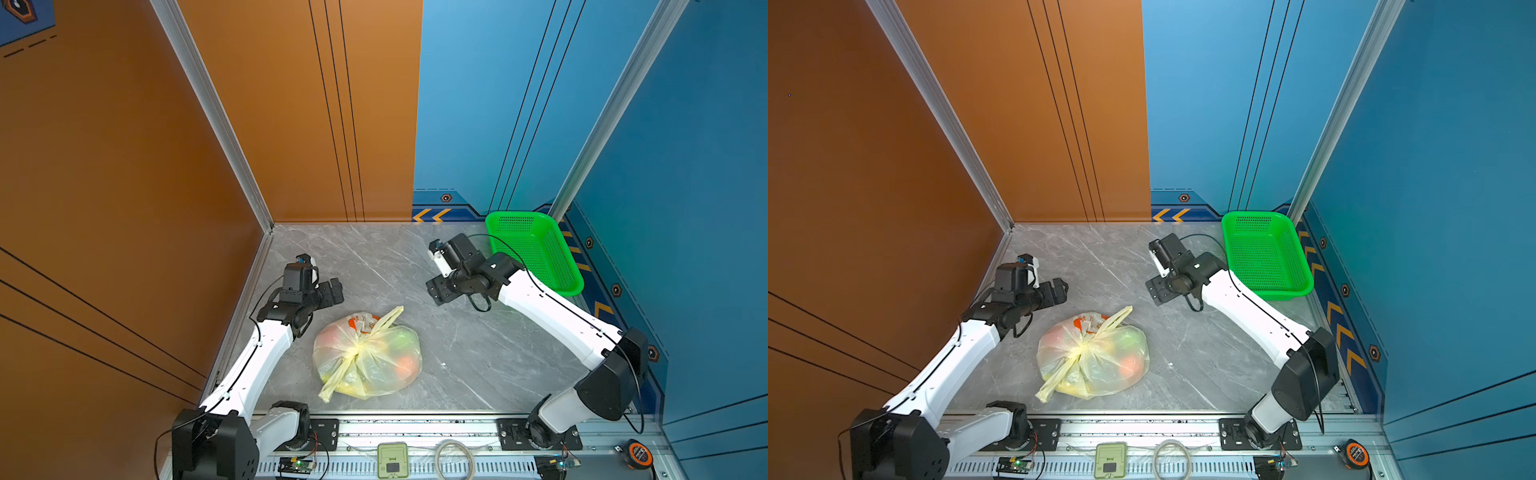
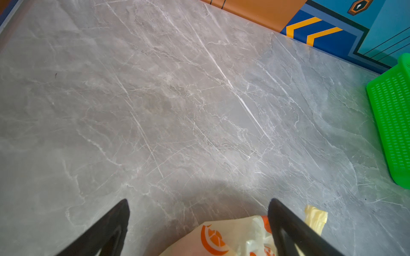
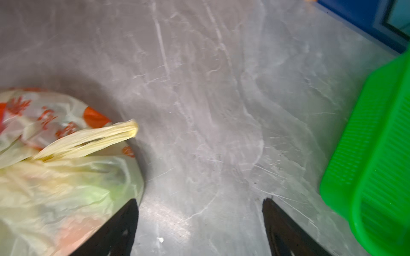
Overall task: Untie the knot of the plastic bag and take out the fruit
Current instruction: 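Release the basket and lower the right gripper onto the bag's knot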
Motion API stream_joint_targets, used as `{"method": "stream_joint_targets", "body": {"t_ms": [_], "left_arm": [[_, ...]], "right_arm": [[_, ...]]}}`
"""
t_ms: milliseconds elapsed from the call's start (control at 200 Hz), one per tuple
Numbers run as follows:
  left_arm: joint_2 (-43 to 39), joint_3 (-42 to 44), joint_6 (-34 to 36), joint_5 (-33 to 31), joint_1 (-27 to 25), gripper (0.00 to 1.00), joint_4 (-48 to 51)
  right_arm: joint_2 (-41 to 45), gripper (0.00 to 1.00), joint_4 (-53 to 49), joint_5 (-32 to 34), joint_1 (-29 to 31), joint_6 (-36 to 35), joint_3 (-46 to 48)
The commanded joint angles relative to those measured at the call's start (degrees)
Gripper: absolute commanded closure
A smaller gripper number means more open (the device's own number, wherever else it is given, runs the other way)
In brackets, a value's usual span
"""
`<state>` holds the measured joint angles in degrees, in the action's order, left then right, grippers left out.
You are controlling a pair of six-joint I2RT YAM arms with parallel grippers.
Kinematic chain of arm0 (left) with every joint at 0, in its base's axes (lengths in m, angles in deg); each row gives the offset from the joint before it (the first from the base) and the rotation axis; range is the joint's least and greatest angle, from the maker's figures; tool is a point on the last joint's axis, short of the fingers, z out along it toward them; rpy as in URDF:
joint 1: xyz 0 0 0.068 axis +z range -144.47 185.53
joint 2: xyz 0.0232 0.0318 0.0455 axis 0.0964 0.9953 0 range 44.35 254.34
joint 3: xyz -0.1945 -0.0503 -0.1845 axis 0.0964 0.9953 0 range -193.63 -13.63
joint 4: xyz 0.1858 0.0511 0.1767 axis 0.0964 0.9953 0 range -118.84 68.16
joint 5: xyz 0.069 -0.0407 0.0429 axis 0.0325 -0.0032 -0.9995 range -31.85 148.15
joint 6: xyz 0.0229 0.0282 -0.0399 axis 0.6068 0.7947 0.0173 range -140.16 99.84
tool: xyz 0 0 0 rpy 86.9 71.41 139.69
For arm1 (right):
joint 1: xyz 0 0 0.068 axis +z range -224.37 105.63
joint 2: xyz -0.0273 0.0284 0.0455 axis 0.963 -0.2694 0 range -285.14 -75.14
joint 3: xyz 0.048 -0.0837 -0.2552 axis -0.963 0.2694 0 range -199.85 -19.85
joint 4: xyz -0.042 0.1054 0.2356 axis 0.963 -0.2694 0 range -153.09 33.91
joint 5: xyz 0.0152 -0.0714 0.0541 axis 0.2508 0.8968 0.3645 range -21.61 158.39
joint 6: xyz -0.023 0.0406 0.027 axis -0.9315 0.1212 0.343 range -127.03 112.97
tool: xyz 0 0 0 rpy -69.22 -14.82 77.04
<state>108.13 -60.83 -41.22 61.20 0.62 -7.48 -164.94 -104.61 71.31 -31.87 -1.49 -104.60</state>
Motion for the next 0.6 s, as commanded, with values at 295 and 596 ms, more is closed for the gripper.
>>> {"method": "stream_joint_targets", "body": {"t_ms": [295, 596], "left_arm": [[-2.3, 1.8, -1.0, 5.1, 5.6, 0.02, 5.1], [-4.1, 3.7, -1.4, 4.5, 6.2, 0.02, 5.2]], "right_arm": [[-11.3, 0.09, 9.4, -9.5, 16.9, -2.0, -3.1], [-19.8, 0.09, 12.4, -7.0, 22.0, -3.0, -8.0]]}}
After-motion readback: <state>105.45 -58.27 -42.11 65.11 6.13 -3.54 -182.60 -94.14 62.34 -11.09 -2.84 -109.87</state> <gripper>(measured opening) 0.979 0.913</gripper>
